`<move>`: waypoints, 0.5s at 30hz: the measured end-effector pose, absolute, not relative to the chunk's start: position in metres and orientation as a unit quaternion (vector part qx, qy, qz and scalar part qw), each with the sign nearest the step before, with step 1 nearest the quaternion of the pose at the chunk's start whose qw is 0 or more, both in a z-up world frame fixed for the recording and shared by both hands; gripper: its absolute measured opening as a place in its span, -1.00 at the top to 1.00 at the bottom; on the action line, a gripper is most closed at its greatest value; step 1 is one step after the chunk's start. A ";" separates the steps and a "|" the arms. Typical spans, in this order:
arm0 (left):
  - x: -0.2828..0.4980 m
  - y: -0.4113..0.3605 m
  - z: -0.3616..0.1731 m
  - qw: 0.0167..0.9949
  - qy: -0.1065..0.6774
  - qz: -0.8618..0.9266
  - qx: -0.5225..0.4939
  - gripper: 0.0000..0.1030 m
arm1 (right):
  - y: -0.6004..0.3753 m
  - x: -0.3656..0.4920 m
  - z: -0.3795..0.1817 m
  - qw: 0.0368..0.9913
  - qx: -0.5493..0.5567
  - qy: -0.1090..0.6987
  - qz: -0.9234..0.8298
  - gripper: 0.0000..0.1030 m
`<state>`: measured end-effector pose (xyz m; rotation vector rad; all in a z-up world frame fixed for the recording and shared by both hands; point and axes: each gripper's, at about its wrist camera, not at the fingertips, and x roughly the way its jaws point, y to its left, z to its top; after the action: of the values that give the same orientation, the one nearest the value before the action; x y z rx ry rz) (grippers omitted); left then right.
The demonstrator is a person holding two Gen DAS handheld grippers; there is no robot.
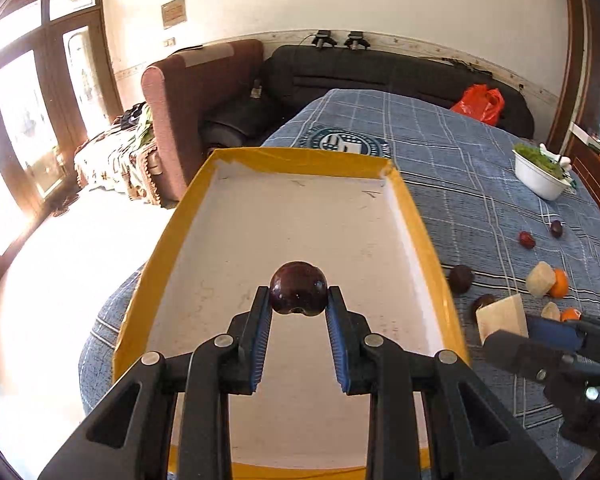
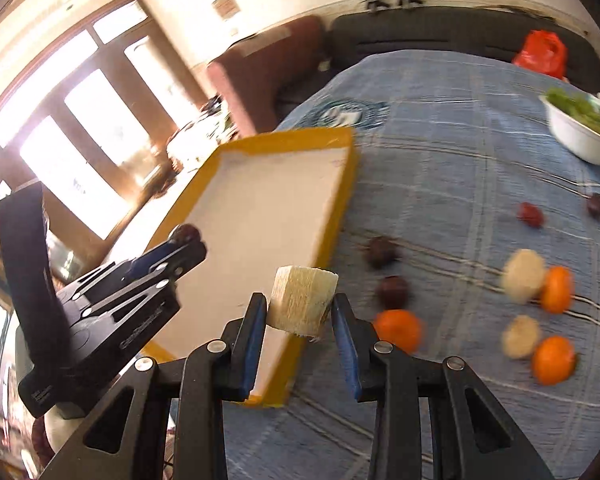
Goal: Organize fruits
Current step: 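Carry plum and yam chunk over the yellow tray and open both tools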
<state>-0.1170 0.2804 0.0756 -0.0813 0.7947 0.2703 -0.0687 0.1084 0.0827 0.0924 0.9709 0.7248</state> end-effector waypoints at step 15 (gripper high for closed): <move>-0.121 0.308 0.059 0.906 0.383 0.166 -0.076 0.38 | 0.170 -0.064 0.039 0.794 0.005 0.488 0.362 0.27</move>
<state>-0.1215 0.3079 0.0594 -0.1562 0.7910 0.3434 -0.0644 0.1700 0.0386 0.0106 1.0495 0.7779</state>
